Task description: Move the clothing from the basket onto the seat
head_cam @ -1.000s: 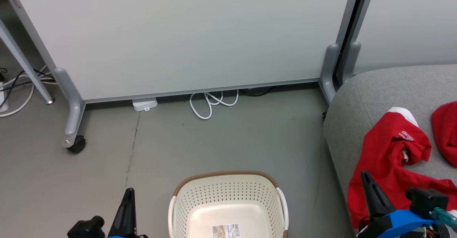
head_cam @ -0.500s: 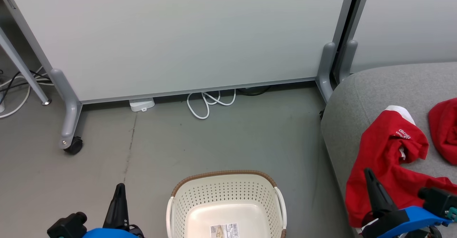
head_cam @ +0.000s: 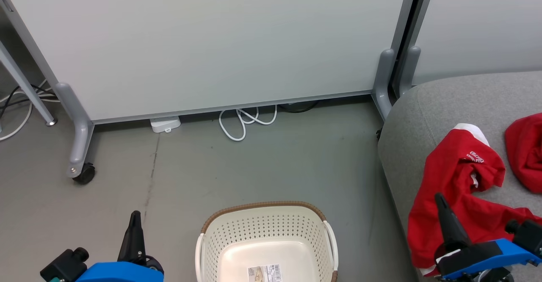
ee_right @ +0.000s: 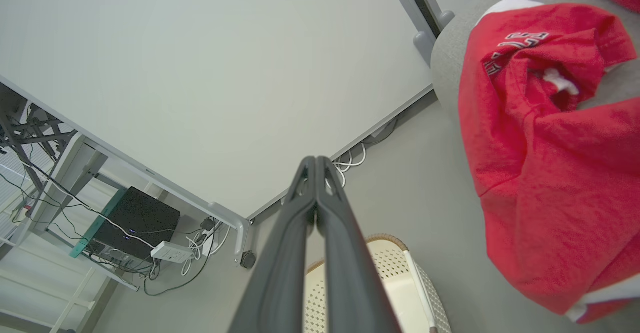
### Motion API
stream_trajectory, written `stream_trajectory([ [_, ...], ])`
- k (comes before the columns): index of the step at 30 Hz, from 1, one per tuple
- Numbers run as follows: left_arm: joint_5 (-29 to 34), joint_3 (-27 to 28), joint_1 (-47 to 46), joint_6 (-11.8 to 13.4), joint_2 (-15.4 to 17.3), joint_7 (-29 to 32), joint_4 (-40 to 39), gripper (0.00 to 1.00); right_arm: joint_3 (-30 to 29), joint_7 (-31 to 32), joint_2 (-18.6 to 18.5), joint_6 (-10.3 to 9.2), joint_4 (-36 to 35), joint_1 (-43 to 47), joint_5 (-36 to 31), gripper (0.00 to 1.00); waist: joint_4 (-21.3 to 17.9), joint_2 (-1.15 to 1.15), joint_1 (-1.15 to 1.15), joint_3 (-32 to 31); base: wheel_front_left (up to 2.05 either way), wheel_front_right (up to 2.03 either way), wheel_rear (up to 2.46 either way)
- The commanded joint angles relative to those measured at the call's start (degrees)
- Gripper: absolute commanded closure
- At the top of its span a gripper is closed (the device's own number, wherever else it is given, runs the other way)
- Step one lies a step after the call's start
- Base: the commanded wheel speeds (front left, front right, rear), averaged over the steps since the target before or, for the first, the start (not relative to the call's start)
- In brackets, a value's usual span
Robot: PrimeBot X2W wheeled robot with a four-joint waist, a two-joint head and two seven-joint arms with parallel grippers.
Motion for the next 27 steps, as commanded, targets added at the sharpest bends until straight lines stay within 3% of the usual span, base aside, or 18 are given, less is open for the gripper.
stream_trajectory([
  [1, -2.0, 0.6, -2.1, 0.0, 0.3, 0.5, -1.0, 1.0, -0.3, 0.1, -0.2, 0.01, -0.4, -1.6, 2.1, 1.0, -0.1, 0.0, 0.0, 0.0, 0.0, 0.0, 0.0],
  [27, -18.9, 2.8, -4.2, -0.1, 0.2, 5.1, -1.9, 1.0, -1.0, 2.1, -0.2, 0.02, 0.9, -3.4, 19.7, 1.0, -1.1, 0.0, 0.0, 0.2, 0.0, 0.0, 0.0],
])
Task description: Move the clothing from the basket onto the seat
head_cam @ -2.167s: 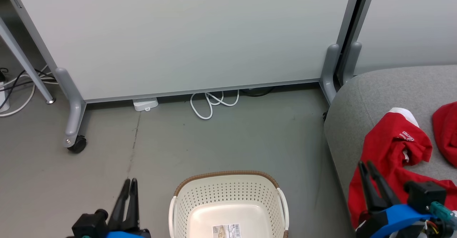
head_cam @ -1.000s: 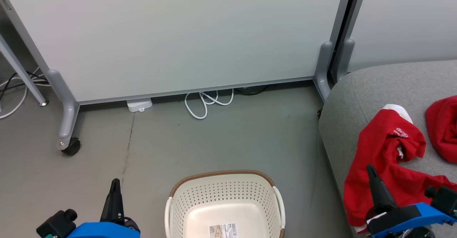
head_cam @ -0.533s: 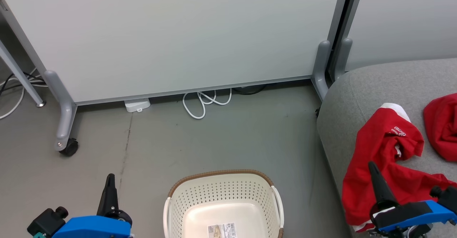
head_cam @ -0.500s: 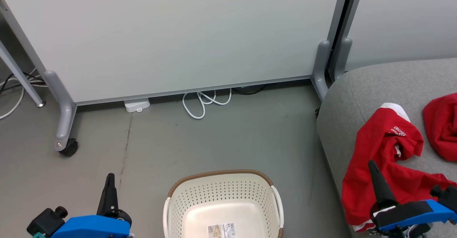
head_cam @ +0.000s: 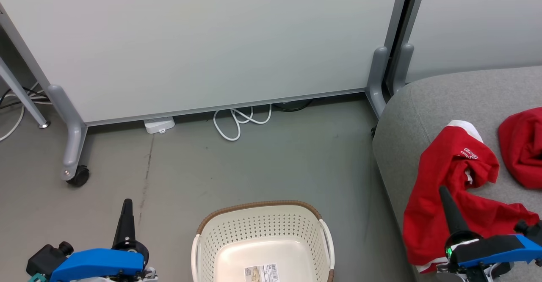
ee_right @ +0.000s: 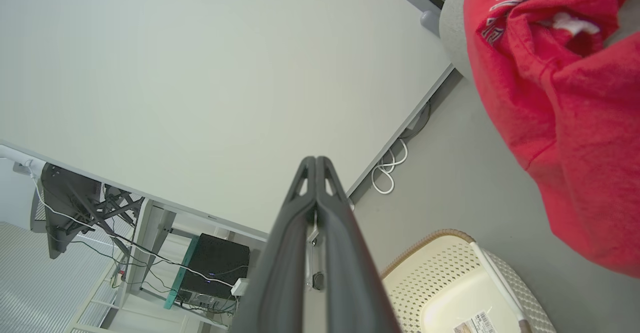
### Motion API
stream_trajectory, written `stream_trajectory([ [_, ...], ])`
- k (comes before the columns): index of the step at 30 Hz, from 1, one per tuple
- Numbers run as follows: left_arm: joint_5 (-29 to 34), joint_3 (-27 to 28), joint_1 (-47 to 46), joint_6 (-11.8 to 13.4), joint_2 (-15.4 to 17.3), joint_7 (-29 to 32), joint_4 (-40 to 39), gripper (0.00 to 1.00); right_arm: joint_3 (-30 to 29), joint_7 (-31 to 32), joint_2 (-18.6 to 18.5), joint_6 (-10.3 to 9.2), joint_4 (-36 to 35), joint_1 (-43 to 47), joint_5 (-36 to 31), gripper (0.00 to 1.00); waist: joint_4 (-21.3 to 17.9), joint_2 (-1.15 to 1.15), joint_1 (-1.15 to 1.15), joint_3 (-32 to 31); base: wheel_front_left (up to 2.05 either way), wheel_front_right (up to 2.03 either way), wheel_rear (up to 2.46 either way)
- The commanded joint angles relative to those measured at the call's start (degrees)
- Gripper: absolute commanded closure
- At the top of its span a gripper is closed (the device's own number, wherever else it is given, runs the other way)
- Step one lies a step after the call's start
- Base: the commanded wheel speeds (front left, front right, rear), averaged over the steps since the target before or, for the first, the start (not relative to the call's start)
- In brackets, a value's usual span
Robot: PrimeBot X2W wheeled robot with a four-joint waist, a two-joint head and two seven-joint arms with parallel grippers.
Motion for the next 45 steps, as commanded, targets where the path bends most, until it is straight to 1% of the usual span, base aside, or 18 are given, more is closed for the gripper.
stream_trajectory([
  [1, -1.7, 0.5, -1.7, -0.1, 0.2, 0.5, -0.8, 1.0, -0.2, 0.2, -0.2, 0.02, -0.3, -1.6, 1.8, 1.0, -0.1, 0.0, 0.0, 0.0, 0.0, 0.0, 0.0],
  [19, -11.2, 1.8, -2.8, -0.1, 0.1, 3.2, -1.3, 1.0, -0.6, 1.3, -0.2, 0.02, 0.5, -2.4, 11.6, 1.0, -0.8, 0.0, 0.0, 0.2, 0.0, 0.0, 0.0],
  [45, -22.4, 3.4, -4.1, -0.1, -0.1, 6.4, -1.8, 1.0, -1.1, 2.6, -0.2, 0.02, 1.5, -3.5, 23.4, 1.0, -1.9, 0.0, 0.0, 0.4, 0.0, 0.0, 0.0],
])
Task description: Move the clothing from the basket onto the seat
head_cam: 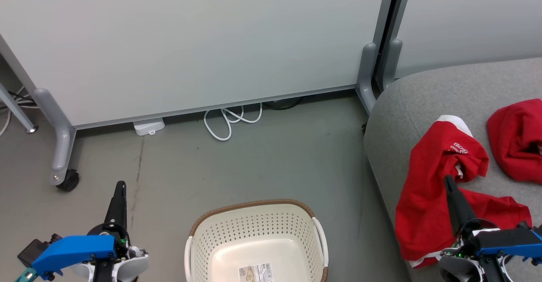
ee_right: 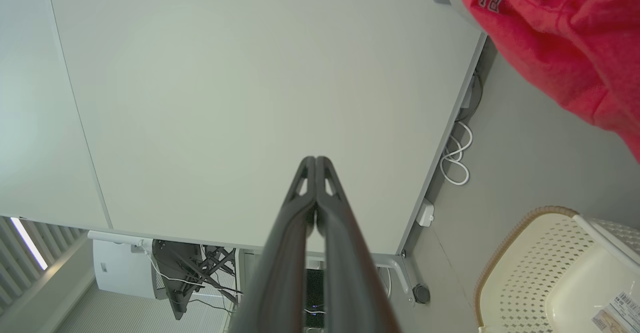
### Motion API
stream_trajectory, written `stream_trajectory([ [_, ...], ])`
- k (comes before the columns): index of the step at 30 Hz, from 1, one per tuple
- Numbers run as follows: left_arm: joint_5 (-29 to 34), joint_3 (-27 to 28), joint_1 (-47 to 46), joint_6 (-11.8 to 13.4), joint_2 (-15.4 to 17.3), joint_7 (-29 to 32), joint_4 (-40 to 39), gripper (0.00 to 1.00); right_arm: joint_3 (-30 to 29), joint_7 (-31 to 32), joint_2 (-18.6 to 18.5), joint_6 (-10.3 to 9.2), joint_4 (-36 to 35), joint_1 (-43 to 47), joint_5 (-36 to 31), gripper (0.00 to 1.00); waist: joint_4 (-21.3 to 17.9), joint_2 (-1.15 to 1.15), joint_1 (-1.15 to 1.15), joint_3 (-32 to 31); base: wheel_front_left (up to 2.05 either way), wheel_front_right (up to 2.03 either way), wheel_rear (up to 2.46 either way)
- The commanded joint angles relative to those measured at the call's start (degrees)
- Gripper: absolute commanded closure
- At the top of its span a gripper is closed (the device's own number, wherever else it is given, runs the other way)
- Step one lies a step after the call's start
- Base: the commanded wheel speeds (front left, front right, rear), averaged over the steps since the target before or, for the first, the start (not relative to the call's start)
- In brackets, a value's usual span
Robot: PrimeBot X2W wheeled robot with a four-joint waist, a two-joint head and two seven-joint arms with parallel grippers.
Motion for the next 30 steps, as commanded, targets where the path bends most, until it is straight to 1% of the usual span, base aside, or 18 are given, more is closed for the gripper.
stream_trajectory([
  [1, -1.0, 0.5, -1.0, -0.1, 0.0, 0.3, -0.4, 1.0, -0.2, 0.2, -0.2, 0.02, 0.0, -0.9, 1.2, 1.0, -0.1, 0.0, 0.0, 0.0, 0.0, 0.0, 0.0],
  [18, -7.2, 1.2, -1.7, -0.1, -0.1, 2.1, -0.7, 1.0, -0.5, 0.9, -0.2, 0.02, 0.6, -1.5, 7.6, 1.0, -0.8, 0.0, 0.0, 0.1, 0.0, 0.0, 0.0],
  [30, -7.0, 1.3, -1.6, -0.1, -0.1, 2.2, -0.7, 1.0, -0.5, 0.9, -0.2, 0.02, 0.5, -1.4, 7.6, 1.0, -0.8, 0.0, 0.0, 0.1, 0.0, 0.0, 0.0],
])
